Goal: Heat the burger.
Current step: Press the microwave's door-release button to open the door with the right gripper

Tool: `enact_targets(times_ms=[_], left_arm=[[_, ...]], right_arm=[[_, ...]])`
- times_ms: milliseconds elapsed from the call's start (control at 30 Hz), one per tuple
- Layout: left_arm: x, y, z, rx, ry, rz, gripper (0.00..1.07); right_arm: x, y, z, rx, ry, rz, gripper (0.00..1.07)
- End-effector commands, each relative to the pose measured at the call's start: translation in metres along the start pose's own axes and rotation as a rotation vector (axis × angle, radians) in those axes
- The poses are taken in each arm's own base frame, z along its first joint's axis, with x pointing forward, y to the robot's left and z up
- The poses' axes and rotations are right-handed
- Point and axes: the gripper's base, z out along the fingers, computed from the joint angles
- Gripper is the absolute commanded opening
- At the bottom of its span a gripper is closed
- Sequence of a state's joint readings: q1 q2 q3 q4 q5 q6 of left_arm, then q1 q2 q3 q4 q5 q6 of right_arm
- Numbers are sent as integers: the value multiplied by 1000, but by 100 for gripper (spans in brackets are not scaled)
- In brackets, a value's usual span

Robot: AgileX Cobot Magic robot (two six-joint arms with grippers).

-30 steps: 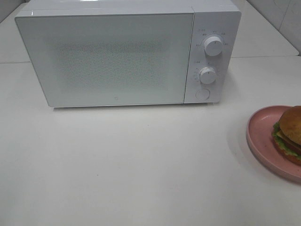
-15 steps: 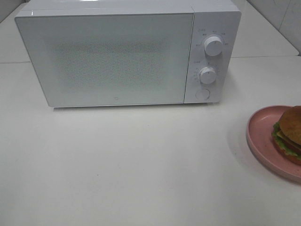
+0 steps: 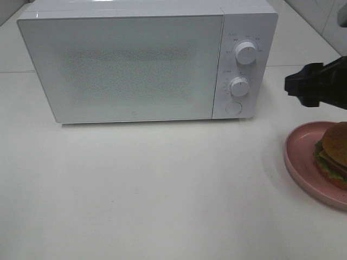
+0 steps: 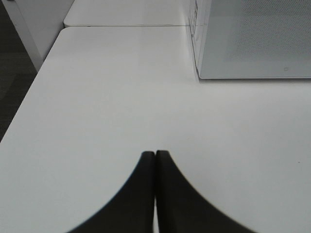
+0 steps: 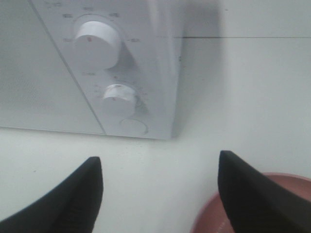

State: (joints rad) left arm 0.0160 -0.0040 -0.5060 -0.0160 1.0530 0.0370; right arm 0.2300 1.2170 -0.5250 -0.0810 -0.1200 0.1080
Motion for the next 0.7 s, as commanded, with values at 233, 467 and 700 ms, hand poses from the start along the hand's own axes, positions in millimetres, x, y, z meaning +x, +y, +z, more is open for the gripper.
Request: enact_targets(times_ms=[233,467,700], left_arm=[[1,0,-2,1,-32,-4,0],[1,0,-2,1,-32,-4,0],[1,0,-2,1,-32,-4,0]], right_arm=[[10,39,29,-140,11,-61,64],[23,45,46,-161,37,-70,58],[36,47,63,-167,48,-49,36]])
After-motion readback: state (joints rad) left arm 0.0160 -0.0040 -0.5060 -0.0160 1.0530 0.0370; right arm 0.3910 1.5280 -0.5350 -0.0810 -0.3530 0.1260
